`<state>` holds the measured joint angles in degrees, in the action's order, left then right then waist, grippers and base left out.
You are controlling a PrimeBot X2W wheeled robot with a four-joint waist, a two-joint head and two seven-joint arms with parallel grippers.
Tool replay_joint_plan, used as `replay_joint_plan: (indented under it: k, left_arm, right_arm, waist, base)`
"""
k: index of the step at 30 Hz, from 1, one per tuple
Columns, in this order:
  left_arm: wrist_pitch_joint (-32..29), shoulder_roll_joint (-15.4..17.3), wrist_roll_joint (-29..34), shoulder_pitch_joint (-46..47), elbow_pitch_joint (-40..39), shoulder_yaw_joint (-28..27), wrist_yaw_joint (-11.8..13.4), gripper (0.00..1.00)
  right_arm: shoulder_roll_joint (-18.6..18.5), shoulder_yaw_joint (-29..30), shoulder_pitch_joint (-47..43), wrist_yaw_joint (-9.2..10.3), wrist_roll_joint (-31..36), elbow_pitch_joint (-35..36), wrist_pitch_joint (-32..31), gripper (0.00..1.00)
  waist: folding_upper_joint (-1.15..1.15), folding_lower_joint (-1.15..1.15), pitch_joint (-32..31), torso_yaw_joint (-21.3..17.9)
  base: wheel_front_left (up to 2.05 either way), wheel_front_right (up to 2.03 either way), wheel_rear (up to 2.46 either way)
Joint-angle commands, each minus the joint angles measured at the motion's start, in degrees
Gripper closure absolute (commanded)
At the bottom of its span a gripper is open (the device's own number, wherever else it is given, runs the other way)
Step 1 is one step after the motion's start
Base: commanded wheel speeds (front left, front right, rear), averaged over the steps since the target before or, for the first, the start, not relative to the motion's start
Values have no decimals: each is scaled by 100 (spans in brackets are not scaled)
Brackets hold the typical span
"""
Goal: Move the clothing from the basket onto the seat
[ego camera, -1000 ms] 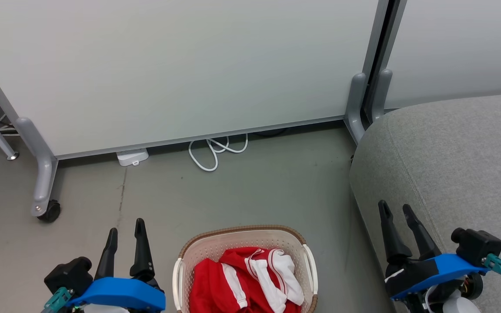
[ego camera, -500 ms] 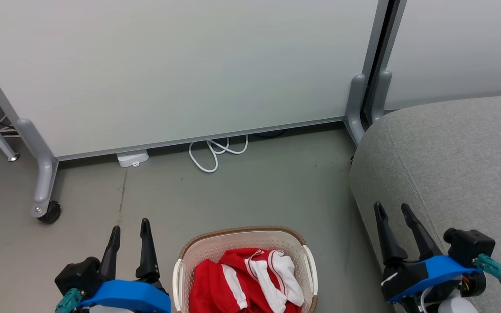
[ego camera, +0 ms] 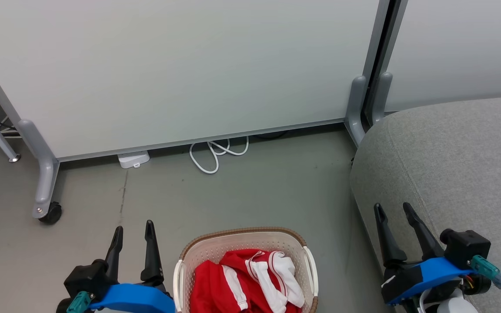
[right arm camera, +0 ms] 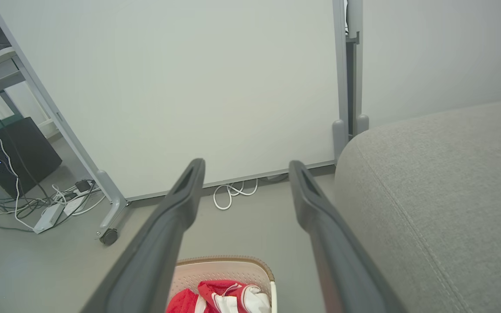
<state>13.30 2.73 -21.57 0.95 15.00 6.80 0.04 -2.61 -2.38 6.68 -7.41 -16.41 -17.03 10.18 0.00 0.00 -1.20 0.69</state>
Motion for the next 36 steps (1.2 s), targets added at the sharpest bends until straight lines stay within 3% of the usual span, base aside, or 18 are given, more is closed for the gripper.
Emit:
replay_joint_plan:
  k: [1,15,36]
  left_arm:
    - [60,24,112,-32,4,43,39,0]
    - [199,24,533,-43,56,108,73,0]
    - [198,23,423,-67,63,114,67,0]
  right_arm:
    - [-41,9,61,-12,116,-1,40,0]
    - [-44,-17,65,-13,626,-75,163,0]
    - [-43,34,51,-9,543,-27,137,0]
  waist:
    - [0,0,-1,3]
    - [0,0,-37,19]
    - [0,0,15,7]
  base:
    - [0,0,0]
    - [0,0,0]
    - [0,0,0]
